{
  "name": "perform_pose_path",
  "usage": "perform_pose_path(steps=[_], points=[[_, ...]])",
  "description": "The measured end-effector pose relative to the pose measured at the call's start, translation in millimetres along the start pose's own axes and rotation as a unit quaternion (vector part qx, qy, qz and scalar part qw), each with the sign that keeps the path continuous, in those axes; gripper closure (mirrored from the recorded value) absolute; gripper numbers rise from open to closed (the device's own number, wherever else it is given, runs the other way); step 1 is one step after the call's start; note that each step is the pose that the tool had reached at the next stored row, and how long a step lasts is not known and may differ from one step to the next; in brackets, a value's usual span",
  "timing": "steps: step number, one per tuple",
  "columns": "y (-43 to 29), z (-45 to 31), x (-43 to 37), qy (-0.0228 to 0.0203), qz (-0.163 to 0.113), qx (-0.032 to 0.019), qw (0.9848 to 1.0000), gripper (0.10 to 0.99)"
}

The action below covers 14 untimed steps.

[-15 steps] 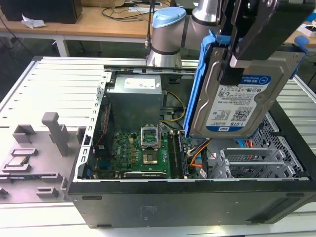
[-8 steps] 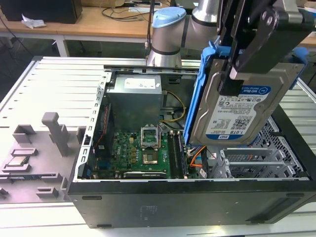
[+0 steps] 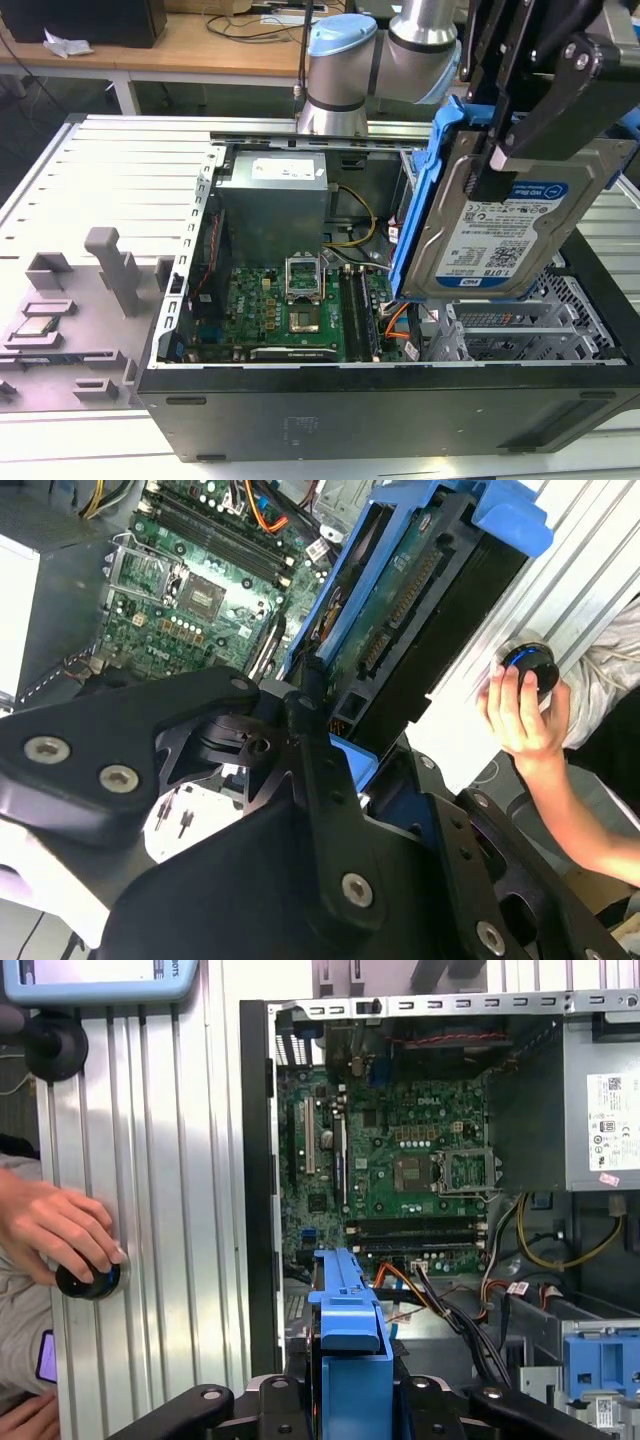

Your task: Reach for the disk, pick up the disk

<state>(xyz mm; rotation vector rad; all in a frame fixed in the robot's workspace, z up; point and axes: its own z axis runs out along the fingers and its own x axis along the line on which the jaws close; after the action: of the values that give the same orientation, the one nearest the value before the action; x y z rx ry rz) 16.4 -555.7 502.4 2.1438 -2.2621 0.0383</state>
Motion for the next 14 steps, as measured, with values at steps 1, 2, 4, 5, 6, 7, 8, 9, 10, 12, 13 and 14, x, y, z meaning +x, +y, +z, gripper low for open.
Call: perform_pose_path(steps=[1,2,4,5,6,7,8,9,10,12,13,14], points=[[-1.6,0.2,-0.1,0.0000,0.000,-0.0001,1.0000,0.718],[-3.1,0.3,-0.2,0.0000,0.000,-0.0002,1.0000,0.718],[-6.3,0.6,-0.3,0.0000,0.000,-0.0004,1.0000,0.718],[-8.5,0.8,-0.5,0.0000,0.000,-0.0005,1.0000,0.718],[-12.3,1.1,-0.7,0.0001,0.000,-0.0008,1.0000,0.718],[-14.3,1.2,-0.8,0.0001,0.000,-0.0009,1.0000,0.718],[-15.9,1.3,-0.9,0.0001,0.000,-0.0010,1.0000,0.718],[-18.2,1.5,-1.0,0.0001,0.000,-0.0012,1.0000,0.718],[-19.9,1.6,-1.1,0.0001,0.000,-0.0013,1.0000,0.718],[-25.7,2.0,-1.4,0.0000,0.000,-0.0018,1.0000,0.718],[-29.3,2.3,-1.6,0.0000,0.000,-0.0020,1.0000,0.718],[-33.9,2.4,-1.9,0.0001,0.000,-0.0024,1.0000,0.718]])
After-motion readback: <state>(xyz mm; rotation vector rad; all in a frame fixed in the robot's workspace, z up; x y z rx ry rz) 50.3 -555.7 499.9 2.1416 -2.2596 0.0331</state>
